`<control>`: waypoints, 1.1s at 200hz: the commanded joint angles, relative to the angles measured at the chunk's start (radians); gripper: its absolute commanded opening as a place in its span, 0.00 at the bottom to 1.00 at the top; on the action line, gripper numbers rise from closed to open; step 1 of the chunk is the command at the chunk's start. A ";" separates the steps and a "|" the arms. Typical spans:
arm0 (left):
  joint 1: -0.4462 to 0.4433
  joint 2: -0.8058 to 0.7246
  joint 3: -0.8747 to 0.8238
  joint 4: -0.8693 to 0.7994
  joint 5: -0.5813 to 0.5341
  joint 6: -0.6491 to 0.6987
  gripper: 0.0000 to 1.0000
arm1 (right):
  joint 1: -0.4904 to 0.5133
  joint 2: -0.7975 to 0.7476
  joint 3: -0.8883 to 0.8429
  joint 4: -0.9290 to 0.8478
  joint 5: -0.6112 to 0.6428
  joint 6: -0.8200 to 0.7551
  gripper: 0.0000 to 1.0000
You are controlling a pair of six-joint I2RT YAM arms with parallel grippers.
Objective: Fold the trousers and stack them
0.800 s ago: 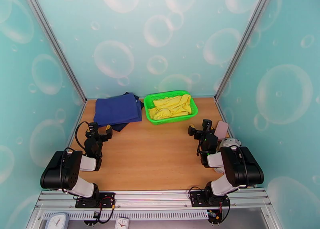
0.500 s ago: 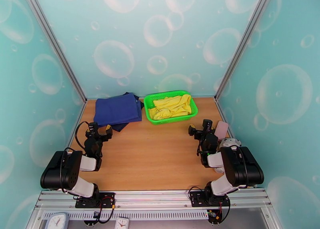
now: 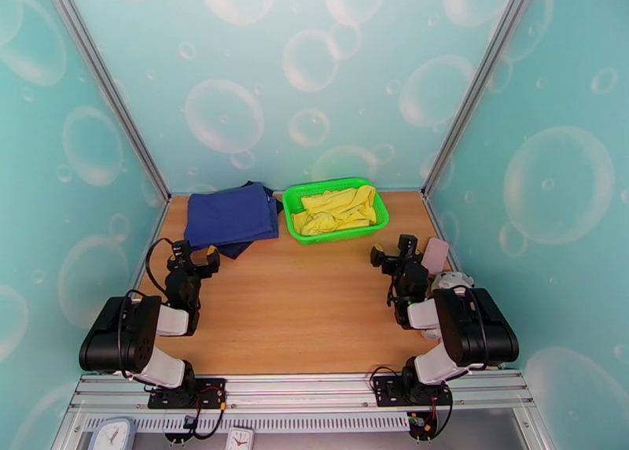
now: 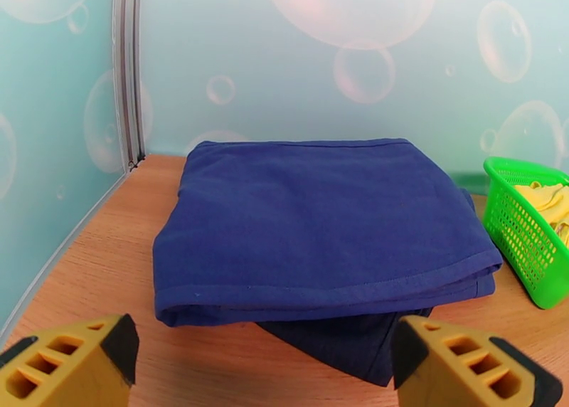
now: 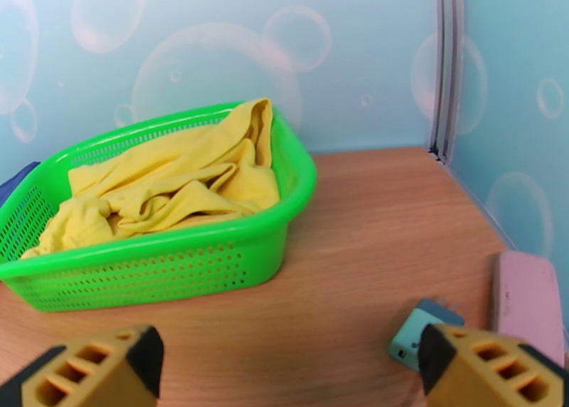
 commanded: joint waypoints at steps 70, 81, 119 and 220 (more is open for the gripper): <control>-0.365 -0.225 0.205 -0.399 -0.348 0.177 0.99 | 0.161 -0.515 0.090 -0.599 0.337 0.165 0.99; -0.428 -0.198 0.337 -0.561 -0.313 0.160 0.99 | 0.163 -0.514 0.158 -0.714 0.270 0.210 0.99; -0.523 0.085 0.820 -0.939 -0.049 0.053 0.99 | 0.221 -0.380 0.208 -0.724 0.134 0.241 0.99; -0.666 0.865 1.665 -1.069 -0.113 0.012 0.99 | 0.409 -0.341 0.087 -0.494 0.106 0.325 0.99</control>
